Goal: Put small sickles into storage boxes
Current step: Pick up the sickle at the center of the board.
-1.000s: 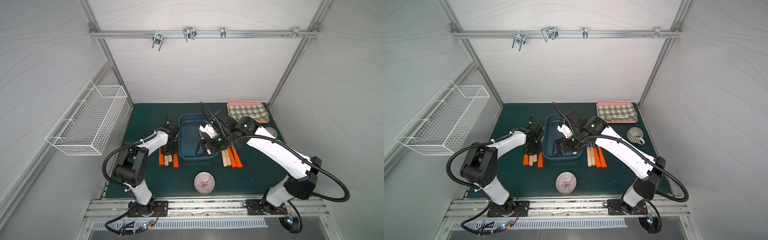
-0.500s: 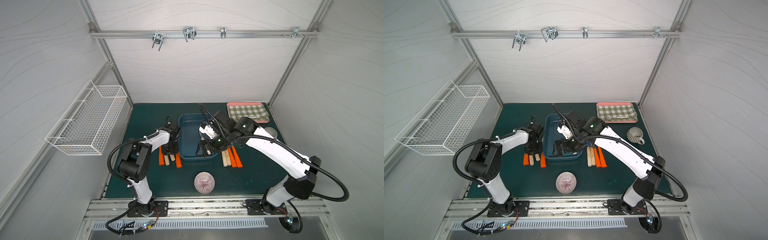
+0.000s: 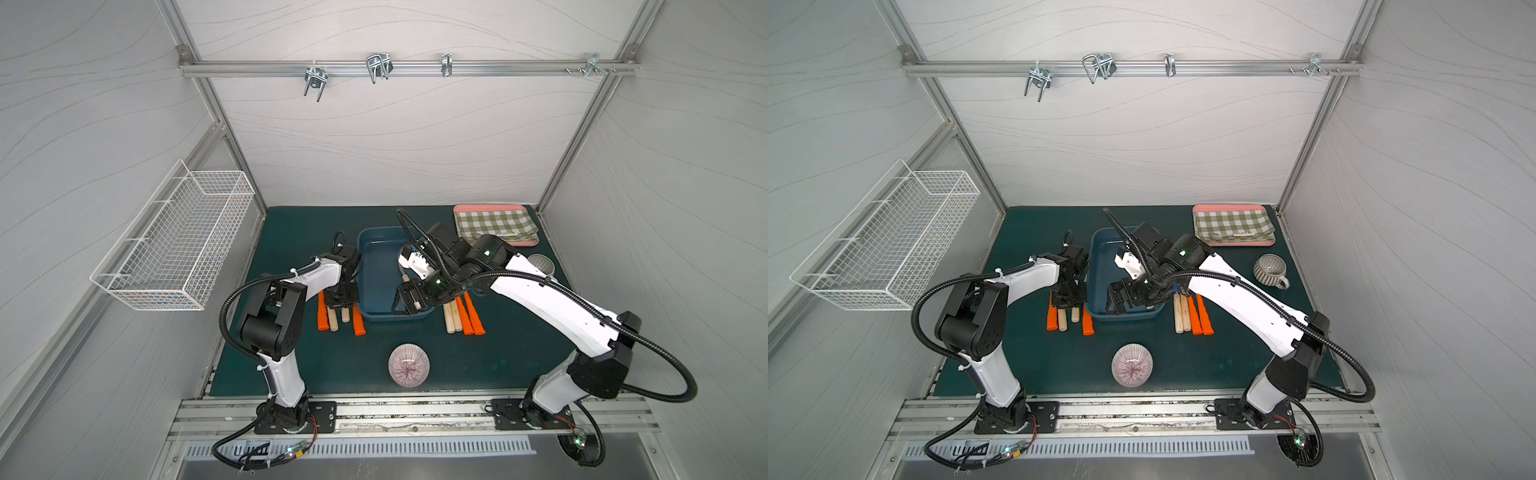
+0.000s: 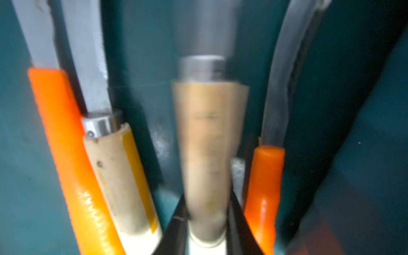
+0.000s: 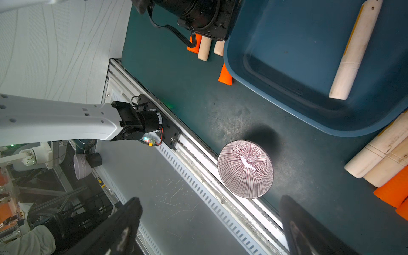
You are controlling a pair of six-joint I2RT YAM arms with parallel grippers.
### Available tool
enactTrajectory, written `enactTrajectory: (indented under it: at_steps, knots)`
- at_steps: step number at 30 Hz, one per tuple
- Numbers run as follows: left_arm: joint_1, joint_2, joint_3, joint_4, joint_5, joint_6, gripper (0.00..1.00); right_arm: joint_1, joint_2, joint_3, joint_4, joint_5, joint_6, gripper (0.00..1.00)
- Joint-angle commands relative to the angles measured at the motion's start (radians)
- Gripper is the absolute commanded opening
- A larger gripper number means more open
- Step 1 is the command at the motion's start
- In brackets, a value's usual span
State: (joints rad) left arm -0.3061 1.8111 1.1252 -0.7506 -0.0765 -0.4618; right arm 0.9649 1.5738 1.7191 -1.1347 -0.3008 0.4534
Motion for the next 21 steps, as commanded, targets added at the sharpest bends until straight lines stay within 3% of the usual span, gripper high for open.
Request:
enactTrajectory:
  at_steps: [1, 12, 21]
  knots:
    - [0.007, 0.048, 0.008, 0.008, -0.047, 0.008, 0.11, 0.008, 0.007, -0.004, -0.002, -0.011, 0.002, 0.99]
    - [0.007, -0.047, 0.066, -0.077, -0.116, 0.017, 0.03, 0.008, 0.008, -0.002, 0.016, -0.011, 0.029, 0.99]
    - [0.034, -0.091, 0.101, -0.13, -0.15, 0.009, 0.03, 0.008, 0.006, 0.001, 0.026, -0.01, 0.053, 0.99]
